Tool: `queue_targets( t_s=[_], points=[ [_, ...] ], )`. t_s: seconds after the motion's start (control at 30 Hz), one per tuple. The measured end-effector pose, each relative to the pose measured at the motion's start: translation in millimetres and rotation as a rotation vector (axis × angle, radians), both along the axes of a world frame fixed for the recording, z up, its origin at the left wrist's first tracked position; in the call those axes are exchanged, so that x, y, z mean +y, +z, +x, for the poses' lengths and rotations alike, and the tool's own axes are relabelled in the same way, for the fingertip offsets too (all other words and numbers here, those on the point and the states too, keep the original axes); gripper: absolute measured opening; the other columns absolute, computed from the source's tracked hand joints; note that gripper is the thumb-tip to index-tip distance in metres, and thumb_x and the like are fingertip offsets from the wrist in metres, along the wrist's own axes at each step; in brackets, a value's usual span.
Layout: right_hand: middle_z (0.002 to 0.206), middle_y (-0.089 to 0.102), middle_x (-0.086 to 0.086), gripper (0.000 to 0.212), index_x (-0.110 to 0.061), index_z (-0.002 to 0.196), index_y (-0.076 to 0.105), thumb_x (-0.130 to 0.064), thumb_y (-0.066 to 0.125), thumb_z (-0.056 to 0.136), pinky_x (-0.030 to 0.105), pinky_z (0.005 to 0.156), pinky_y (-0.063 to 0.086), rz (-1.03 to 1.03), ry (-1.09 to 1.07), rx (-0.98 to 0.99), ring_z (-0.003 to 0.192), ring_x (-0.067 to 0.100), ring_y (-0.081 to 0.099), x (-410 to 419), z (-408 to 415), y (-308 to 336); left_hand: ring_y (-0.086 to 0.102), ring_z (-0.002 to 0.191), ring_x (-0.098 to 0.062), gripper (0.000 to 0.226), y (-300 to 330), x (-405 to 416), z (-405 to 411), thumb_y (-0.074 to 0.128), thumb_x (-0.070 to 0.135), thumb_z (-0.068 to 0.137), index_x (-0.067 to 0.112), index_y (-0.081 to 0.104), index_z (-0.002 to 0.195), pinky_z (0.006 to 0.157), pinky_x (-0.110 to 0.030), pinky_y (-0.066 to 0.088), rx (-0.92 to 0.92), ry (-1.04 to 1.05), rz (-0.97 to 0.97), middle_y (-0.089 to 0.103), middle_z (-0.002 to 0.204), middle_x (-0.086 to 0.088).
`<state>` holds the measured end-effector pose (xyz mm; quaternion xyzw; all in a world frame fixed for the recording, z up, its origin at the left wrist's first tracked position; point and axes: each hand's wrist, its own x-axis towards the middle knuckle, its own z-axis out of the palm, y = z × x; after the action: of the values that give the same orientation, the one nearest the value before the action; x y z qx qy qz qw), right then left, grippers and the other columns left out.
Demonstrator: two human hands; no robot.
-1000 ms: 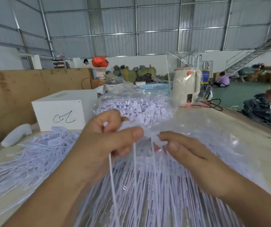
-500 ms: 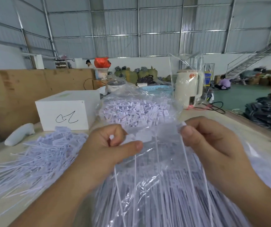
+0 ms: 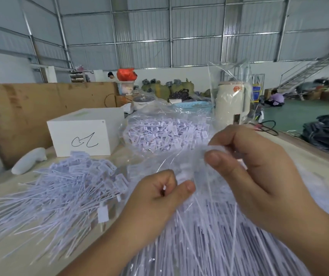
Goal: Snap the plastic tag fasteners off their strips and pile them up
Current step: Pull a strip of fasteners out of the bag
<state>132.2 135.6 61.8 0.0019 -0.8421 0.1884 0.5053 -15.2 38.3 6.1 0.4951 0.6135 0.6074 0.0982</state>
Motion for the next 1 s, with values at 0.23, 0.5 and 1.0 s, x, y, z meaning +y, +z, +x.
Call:
queue_targets(
  t_s=[0.23,0.5,1.0],
  points=[
    [0.061,0.053,-0.009,0.030,-0.026,0.071,0.055,-0.051,0.066,0.084,0.020,0.048,0.034,-0.161,0.001,-0.464,0.051,0.007,0.046,7.6,0.7,-3.6,0.035,0.038,-0.004,0.041,-19.7,3.8,-9.9,0.057,0.057,0.072,0.021,0.046,0.058,0.043,-0.015,0.027,0.346,0.148,-0.173,0.039,0.041,0.011],
    [0.068,0.060,-0.007,0.031,-0.020,0.087,0.067,-0.050,0.070,0.081,0.029,0.059,0.040,-0.338,-0.015,-0.892,0.057,0.005,0.055,26.9,10.3,-3.6,0.043,0.045,-0.006,0.022,-19.8,6.0,-21.8,0.068,0.024,0.074,0.029,0.049,0.064,0.044,-0.022,0.031,0.448,0.404,-0.162,0.050,0.053,0.015],
    [0.098,0.065,-0.026,0.007,-0.040,0.091,0.064,-0.034,0.064,0.088,0.013,0.070,0.043,-0.314,0.030,-0.333,0.063,0.008,0.061,15.6,11.4,-12.2,0.030,0.041,-0.001,0.033,-1.0,-7.7,-27.3,0.065,0.031,0.070,0.021,0.040,0.052,0.043,-0.017,0.031,0.089,0.421,0.186,0.034,0.042,0.006]
  ],
)
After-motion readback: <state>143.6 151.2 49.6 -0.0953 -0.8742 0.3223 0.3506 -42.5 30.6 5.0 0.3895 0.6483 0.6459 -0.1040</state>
